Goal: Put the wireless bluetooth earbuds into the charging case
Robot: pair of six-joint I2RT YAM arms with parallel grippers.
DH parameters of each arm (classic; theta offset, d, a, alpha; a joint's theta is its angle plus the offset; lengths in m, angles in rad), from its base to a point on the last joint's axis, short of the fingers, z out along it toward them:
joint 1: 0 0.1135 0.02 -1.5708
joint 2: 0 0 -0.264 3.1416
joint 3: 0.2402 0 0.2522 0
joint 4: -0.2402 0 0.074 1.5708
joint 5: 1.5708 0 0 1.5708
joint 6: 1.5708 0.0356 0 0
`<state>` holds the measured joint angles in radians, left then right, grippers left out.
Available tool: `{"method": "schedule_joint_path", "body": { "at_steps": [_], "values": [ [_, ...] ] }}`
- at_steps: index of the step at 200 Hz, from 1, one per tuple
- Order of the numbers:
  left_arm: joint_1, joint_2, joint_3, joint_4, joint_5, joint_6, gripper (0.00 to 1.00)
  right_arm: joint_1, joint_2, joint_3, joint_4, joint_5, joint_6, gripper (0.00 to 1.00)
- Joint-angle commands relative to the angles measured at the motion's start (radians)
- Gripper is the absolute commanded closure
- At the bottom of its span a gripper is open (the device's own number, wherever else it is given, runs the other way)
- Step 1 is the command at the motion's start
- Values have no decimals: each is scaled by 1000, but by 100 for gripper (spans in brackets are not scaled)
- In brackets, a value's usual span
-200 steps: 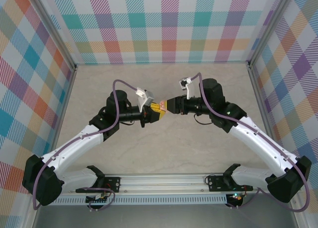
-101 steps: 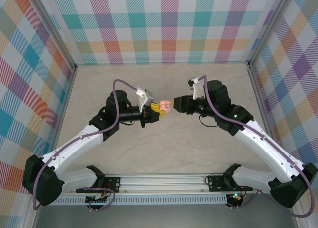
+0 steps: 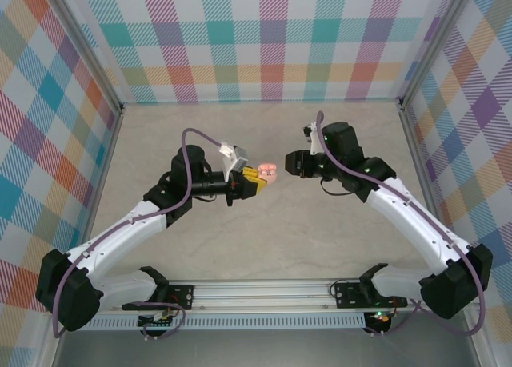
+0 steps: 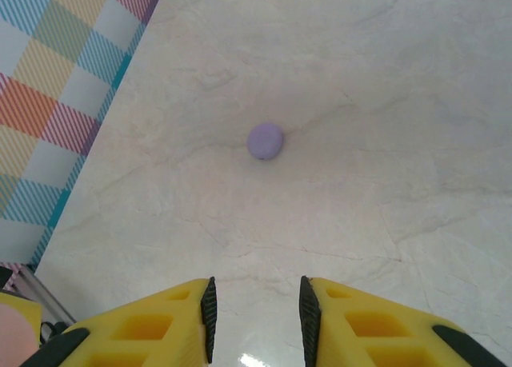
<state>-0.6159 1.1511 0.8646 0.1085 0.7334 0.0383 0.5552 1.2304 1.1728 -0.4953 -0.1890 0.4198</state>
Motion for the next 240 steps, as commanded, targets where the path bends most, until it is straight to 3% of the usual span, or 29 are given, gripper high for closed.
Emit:
{"method": "schedule_joint_path", "body": {
  "at_steps": [1, 48, 127, 240],
  "values": [
    [-16, -16, 25, 47, 45, -11, 96, -16, 7, -1, 68, -134, -44, 66],
    [-16, -20, 16, 67, 59, -19, 96, -42, 33, -18, 137, -290, -65, 67],
    [-16, -18, 13, 65, 50, -21, 96, -56, 57, -30, 195, -392, -72, 67],
    [-16, 16, 20, 45, 9, -20, 96, -56, -37, -81, 232, -418, -103, 67]
  ]
}}
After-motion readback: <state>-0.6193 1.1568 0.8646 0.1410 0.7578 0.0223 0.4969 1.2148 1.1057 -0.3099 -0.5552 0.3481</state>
